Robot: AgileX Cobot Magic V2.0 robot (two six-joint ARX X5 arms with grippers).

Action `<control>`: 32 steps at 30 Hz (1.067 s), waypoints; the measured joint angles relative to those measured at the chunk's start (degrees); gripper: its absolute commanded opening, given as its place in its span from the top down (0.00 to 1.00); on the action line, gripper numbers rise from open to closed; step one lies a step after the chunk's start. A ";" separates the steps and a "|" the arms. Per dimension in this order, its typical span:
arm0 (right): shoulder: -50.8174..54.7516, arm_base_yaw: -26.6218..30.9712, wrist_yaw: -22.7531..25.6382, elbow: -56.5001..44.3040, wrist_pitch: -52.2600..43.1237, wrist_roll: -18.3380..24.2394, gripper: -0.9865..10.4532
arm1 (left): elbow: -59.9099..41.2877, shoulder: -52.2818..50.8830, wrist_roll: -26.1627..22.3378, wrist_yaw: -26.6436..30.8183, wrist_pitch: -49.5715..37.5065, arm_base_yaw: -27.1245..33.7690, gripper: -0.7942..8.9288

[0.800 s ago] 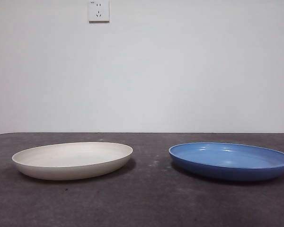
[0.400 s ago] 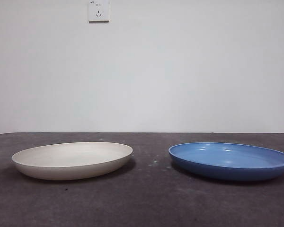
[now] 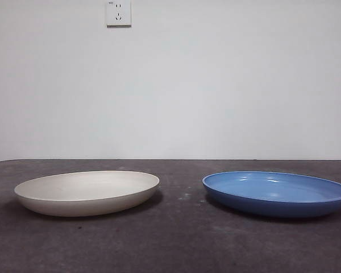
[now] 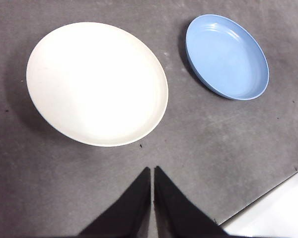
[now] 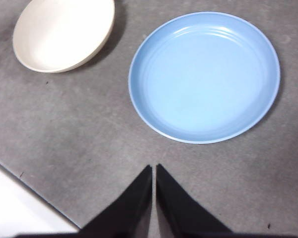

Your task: Pick up the white plate, put it on the blue plate, put it on desk

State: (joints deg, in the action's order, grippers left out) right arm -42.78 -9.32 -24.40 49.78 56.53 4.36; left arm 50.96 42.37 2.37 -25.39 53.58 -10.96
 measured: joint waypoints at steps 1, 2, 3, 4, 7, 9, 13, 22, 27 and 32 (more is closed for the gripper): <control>0.00 -0.17 0.00 0.00 -0.02 0.09 0.91 | 0.00 0.00 0.00 0.00 -0.04 -0.07 0.90; 0.00 -0.35 -0.04 0.00 -0.02 0.13 0.91 | 0.00 0.00 0.00 -0.02 -0.13 -0.04 0.88; 0.00 -0.37 -0.04 0.00 -0.02 0.13 0.90 | 0.00 0.00 0.00 -0.02 -0.24 -0.04 0.85; 0.00 -0.37 -0.02 0.00 -0.02 0.13 0.88 | 0.00 0.00 0.00 0.00 -0.31 -0.07 0.80; 0.00 -0.37 -0.02 0.00 -0.02 0.09 0.67 | 0.00 0.00 0.00 0.00 -0.39 -0.07 0.56; 0.00 -0.37 0.09 0.00 -0.02 -0.11 0.56 | 0.00 0.00 0.00 0.00 -0.63 -0.07 0.46; 0.00 -0.37 0.39 0.00 -0.13 -0.33 0.55 | 0.00 0.17 -0.09 0.00 -1.27 -0.07 0.46; 0.00 -0.37 0.39 0.00 -0.22 -0.33 0.55 | 0.00 6.14 1.53 0.37 -6.05 -0.20 0.44; 0.00 -0.37 0.39 0.00 -0.22 -0.52 0.55 | 0.83 12.00 2.78 3.50 -11.45 -0.20 0.44; 0.00 -0.39 0.39 0.00 -0.24 -0.76 0.55 | 4.70 20.26 3.08 7.72 -12.26 -0.20 0.44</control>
State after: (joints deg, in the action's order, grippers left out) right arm -42.78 -9.72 -24.01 49.78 56.29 3.60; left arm 55.66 62.63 5.45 -17.67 41.32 -11.16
